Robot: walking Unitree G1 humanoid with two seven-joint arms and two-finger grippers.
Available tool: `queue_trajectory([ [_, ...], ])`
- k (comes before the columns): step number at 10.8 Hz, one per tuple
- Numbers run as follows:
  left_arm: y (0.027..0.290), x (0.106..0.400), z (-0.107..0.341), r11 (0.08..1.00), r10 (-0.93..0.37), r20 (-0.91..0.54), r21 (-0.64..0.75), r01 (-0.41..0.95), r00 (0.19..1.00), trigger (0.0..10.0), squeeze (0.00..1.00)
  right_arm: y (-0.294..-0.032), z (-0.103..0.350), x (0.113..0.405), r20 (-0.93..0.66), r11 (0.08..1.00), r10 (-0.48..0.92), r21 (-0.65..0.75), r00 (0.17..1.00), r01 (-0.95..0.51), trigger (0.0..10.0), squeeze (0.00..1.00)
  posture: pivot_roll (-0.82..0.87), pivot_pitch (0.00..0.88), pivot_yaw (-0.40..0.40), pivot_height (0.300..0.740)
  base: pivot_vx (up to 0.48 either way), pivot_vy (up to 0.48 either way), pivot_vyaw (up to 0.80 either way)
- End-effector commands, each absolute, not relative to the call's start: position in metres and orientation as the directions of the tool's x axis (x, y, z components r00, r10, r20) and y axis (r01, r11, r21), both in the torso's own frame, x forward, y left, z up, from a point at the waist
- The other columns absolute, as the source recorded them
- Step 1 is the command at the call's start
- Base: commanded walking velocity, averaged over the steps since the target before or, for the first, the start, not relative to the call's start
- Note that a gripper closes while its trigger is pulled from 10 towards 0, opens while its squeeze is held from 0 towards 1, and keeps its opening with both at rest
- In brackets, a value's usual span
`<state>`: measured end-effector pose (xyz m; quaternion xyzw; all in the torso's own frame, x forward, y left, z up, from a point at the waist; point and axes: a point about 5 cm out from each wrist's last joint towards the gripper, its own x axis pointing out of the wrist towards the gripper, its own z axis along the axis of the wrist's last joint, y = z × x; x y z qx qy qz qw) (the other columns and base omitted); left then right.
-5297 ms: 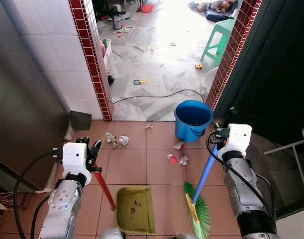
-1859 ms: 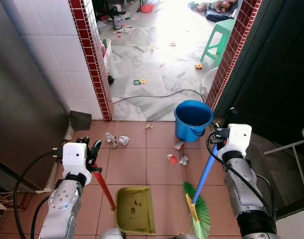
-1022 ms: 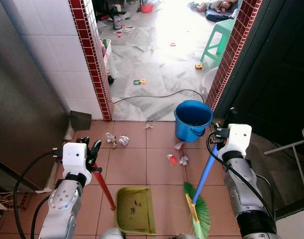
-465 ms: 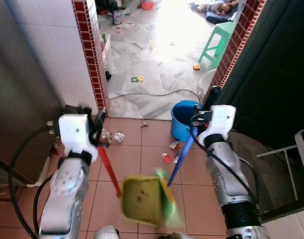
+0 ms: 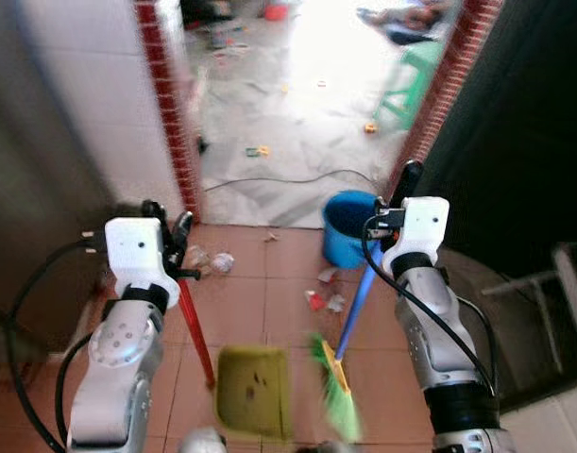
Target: Sweep floor
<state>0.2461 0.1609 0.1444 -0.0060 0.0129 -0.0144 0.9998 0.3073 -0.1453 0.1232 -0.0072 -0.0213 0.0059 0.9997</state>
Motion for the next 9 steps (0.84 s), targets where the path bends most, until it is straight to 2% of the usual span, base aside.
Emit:
queue_trajectory([
  [1, 0.1562, 0.2476, 0.1638, 0.999, -0.049, 0.055, -0.019, 0.050, 0.997, 10.0, 0.00, -0.1520, 0.1360, 0.3072, 0.094, 0.998, -0.015, -0.054, 0.995, 0.020, 10.0, 0.00, 0.05, 0.009, -0.062, 0.740, 0.454, 0.000, 0.00],
  [9, 0.1493, 0.2475, 0.1709, 0.996, -0.075, 0.057, -0.034, 0.077, 0.996, 10.0, 0.00, -0.1576, 0.1384, 0.3072, 0.116, 0.987, -0.062, -0.139, 0.991, 0.078, 10.0, 0.00, 0.05, 0.020, -0.059, 0.740, 0.452, 0.000, 0.00],
])
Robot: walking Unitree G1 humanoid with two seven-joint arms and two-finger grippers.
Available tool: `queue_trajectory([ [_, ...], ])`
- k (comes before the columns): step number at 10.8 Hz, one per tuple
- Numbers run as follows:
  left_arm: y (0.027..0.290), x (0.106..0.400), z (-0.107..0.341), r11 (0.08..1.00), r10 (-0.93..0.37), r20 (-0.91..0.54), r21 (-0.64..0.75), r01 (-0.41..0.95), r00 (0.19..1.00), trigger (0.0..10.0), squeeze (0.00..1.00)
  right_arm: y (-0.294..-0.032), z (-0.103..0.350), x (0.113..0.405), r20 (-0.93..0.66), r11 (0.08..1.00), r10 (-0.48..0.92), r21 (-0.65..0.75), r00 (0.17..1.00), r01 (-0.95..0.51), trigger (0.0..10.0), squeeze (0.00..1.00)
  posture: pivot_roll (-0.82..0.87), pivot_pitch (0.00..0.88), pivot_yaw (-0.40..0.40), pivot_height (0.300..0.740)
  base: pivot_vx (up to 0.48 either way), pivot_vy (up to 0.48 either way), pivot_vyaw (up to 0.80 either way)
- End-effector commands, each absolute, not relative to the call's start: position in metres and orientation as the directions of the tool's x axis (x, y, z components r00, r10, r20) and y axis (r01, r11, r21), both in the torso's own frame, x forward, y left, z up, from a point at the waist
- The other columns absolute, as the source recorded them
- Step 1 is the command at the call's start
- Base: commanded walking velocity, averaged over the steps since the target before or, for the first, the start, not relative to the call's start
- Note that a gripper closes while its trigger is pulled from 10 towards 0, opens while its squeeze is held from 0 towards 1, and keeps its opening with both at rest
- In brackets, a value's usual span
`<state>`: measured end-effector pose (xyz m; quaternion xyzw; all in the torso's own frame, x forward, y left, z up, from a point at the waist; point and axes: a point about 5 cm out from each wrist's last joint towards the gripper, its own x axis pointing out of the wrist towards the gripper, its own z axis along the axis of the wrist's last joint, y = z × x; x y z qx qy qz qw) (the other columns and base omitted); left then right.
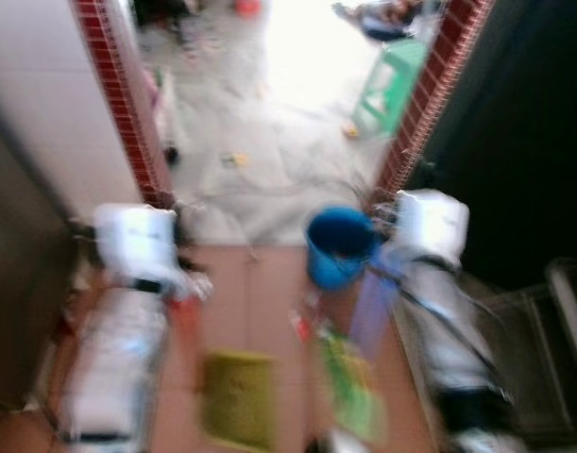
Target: Sweep floor
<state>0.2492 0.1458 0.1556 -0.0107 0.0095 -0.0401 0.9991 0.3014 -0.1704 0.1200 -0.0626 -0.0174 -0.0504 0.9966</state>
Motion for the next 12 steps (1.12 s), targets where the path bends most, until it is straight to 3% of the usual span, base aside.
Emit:
queue_trajectory([
  [1, 0.148, 0.247, 0.171, 0.996, -0.078, 0.058, -0.036, 0.081, 0.995, 10.0, 0.00, -0.158, 0.138, 0.307, 0.114, 0.987, -0.064, -0.137, 0.991, 0.080, 10.0, 0.00, 0.05, 0.020, -0.058, 0.740, 0.480, 0.000, 0.00],
  [2, 0.147, 0.247, 0.172, 0.996, -0.082, 0.057, -0.039, 0.084, 0.995, 10.0, 0.00, -0.158, 0.137, 0.307, 0.111, 0.987, -0.065, -0.138, 0.992, 0.080, 10.0, 0.00, 0.05, 0.020, -0.056, 0.740, 0.480, 0.000, 0.00],
  [5, 0.145, 0.248, 0.177, 0.995, -0.081, 0.070, -0.053, 0.084, 0.994, 10.0, 0.00, -0.159, 0.134, 0.307, 0.093, 0.988, -0.078, -0.124, 0.993, 0.089, 10.0, 0.00, 0.05, 0.021, -0.054, 0.740, 0.000, 0.000, 0.00],
  [12, 0.145, 0.262, 0.187, 0.995, -0.086, 0.132, 0.068, 0.078, 0.988, 10.0, 0.00, -0.155, 0.130, 0.315, 0.084, 0.992, -0.102, -0.069, 0.991, 0.108, 10.0, 0.00, 0.07, 0.008, -0.024, 0.740, 0.000, 0.000, 0.00],
])
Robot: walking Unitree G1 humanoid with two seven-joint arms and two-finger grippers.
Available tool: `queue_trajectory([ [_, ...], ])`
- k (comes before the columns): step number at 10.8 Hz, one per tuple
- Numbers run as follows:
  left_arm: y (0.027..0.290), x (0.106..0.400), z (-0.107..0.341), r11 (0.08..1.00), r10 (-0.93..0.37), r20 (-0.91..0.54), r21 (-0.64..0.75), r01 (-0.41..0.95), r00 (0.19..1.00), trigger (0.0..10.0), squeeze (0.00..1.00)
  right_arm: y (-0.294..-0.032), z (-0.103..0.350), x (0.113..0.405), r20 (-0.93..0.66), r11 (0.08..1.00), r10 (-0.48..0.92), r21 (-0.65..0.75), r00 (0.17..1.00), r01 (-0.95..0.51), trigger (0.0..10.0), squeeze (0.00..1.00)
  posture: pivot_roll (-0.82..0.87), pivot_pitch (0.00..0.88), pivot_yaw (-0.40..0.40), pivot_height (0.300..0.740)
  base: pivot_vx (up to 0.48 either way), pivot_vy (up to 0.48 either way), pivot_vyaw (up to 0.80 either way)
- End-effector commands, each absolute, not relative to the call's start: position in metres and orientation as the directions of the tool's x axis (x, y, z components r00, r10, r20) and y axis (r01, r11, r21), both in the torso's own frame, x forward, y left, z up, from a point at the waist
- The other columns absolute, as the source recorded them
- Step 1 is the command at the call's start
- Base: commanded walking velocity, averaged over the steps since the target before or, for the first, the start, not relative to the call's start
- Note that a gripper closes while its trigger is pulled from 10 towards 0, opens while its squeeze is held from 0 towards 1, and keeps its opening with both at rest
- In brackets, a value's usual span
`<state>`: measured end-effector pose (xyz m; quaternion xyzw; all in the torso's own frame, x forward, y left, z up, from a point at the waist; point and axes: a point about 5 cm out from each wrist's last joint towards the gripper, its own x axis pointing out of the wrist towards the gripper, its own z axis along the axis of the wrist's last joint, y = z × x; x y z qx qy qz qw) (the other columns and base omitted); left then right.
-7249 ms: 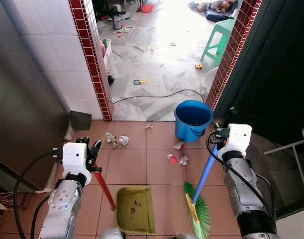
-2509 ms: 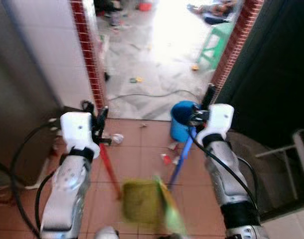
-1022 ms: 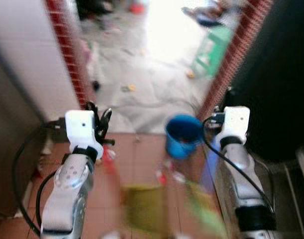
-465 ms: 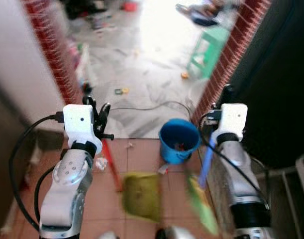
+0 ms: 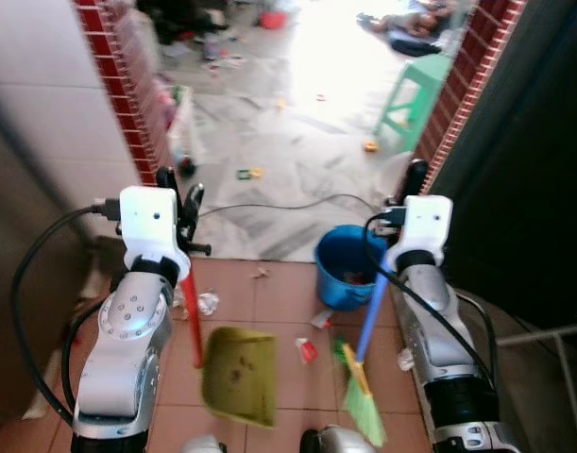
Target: Sweep floor
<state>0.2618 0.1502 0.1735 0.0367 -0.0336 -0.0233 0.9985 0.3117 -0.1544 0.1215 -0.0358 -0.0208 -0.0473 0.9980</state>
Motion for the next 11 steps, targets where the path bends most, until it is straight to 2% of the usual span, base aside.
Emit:
queue_trajectory([
  [1, 0.146, 0.266, 0.181, 0.996, -0.058, 0.137, 0.080, 0.047, 0.989, 10.0, 0.00, -0.156, 0.132, 0.312, 0.091, 0.993, -0.096, -0.064, 0.991, 0.102, 10.0, 0.00, 0.05, 0.009, -0.033, 0.740, 0.000, 0.000, 0.00],
  [4, 0.140, 0.277, 0.171, 0.998, -0.054, 0.129, 0.048, 0.048, 0.990, 10.0, 0.00, -0.157, 0.158, 0.318, 0.174, 0.994, -0.033, -0.093, 0.984, 0.050, 10.0, 0.00, -0.01, 0.024, -0.043, 0.740, 0.000, 0.000, 0.00],
  [5, 0.136, 0.281, 0.167, 0.998, -0.055, 0.125, 0.044, 0.050, 0.991, 10.0, 0.00, -0.162, 0.188, 0.322, 0.291, 0.982, -0.022, -0.173, 0.956, 0.076, 10.0, 0.00, -0.02, 0.014, -0.055, 0.740, 0.000, 0.000, 0.00],
  [7, 0.133, 0.283, 0.165, 0.998, -0.051, 0.126, 0.042, 0.046, 0.991, 10.0, 0.00, -0.162, 0.202, 0.324, 0.344, 0.968, 0.026, -0.243, 0.939, 0.062, 10.0, 0.00, -0.02, 0.032, -0.070, 0.740, 0.000, 0.000, 0.00],
  [9, 0.135, 0.281, 0.157, 0.998, -0.065, 0.100, 0.008, 0.065, 0.993, 10.0, 0.00, -0.168, 0.192, 0.329, 0.331, 0.941, 0.050, -0.333, 0.942, 0.067, 10.0, 0.00, -0.01, 0.056, -0.079, 0.740, 0.000, 0.000, 0.00],
  [11, 0.141, 0.288, 0.147, 0.999, -0.012, 0.091, 0.034, 0.009, 0.996, 10.0, 0.00, -0.175, 0.168, 0.334, 0.269, 0.925, 0.042, -0.375, 0.962, 0.065, 10.0, 0.00, 0.01, 0.065, -0.074, 0.740, 0.000, 0.000, 0.00],
])
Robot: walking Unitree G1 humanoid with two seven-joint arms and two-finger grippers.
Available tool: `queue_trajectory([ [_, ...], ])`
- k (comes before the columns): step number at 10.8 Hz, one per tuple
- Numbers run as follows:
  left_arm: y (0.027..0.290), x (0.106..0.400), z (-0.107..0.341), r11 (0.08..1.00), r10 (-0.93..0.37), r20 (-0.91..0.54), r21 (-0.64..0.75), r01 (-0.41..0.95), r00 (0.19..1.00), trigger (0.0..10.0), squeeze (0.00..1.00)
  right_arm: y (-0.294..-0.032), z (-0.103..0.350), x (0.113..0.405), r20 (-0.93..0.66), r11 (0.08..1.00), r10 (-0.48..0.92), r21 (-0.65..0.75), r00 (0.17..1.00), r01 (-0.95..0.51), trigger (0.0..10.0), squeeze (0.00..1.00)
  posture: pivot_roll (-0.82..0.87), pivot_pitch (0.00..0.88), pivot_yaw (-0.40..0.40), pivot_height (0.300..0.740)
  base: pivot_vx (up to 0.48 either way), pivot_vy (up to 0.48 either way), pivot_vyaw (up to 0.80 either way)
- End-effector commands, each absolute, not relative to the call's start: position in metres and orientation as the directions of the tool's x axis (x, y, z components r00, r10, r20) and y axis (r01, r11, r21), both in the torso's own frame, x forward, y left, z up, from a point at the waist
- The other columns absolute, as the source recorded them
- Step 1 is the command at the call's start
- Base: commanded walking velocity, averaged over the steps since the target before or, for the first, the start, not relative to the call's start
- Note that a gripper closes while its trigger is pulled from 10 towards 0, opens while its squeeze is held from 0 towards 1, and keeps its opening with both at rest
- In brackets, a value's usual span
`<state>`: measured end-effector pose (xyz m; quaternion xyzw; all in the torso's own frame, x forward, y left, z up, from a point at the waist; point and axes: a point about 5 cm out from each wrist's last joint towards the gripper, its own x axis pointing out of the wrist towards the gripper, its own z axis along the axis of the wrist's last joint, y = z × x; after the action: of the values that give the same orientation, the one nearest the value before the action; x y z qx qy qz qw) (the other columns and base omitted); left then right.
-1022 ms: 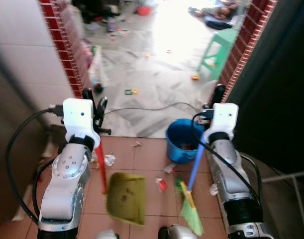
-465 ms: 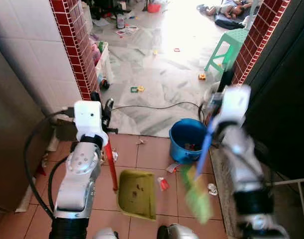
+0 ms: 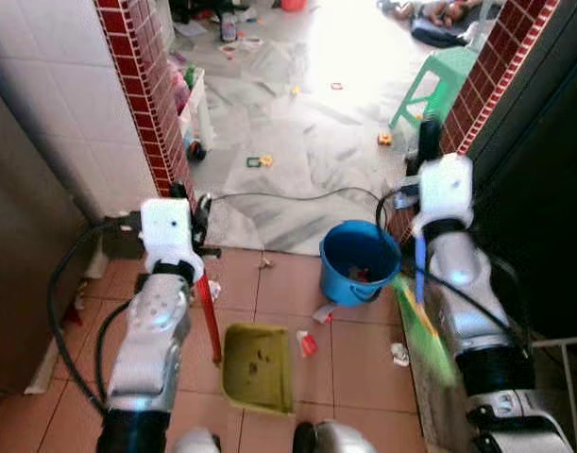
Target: Sweep floor
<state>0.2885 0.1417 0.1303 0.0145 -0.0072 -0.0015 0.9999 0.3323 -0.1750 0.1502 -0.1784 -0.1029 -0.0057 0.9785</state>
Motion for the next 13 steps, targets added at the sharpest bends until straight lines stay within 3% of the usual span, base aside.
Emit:
queue_trajectory([
  [1, 0.142, 0.294, 0.142, 0.999, 0.012, 0.087, 0.036, -0.015, 0.996, 10.0, 0.00, -0.176, 0.153, 0.336, 0.223, 0.921, 0.027, -0.385, 0.974, 0.063, 10.0, 0.00, 0.01, 0.067, -0.067, 0.740, 0.000, 0.000, 0.00],
  [4, 0.139, 0.309, 0.126, 0.999, 0.039, 0.071, 0.014, -0.040, 0.997, 10.0, 0.00, -0.168, 0.131, 0.340, 0.118, 0.974, -0.006, -0.225, 0.993, 0.033, 10.0, 0.00, 0.00, 0.058, -0.072, 0.740, 0.000, 0.000, 0.00],
  [7, 0.123, 0.319, 0.115, 1.000, 0.004, 0.071, 0.029, -0.006, 0.997, 10.0, 0.00, -0.150, 0.139, 0.347, 0.132, 0.995, 0.021, -0.095, 0.991, -0.008, 10.0, 0.00, -0.02, 0.041, -0.068, 0.740, 0.000, 0.000, 0.00],
  [11, 0.109, 0.322, 0.089, 0.999, -0.049, -0.028, 0.018, 0.049, 0.998, 10.0, 0.00, -0.131, 0.147, 0.348, 0.122, 0.994, 0.110, -0.032, 0.986, -0.106, 10.0, 0.00, -0.04, 0.039, -0.067, 0.740, 0.000, 0.000, 0.00],
  [13, 0.110, 0.325, 0.083, 0.999, -0.038, -0.057, -0.006, 0.037, 0.998, 10.0, 0.00, -0.114, 0.155, 0.347, 0.095, 0.964, 0.253, 0.064, 0.963, -0.259, 10.0, 0.00, -0.05, 0.035, -0.068, 0.740, 0.000, 0.000, 0.00],
])
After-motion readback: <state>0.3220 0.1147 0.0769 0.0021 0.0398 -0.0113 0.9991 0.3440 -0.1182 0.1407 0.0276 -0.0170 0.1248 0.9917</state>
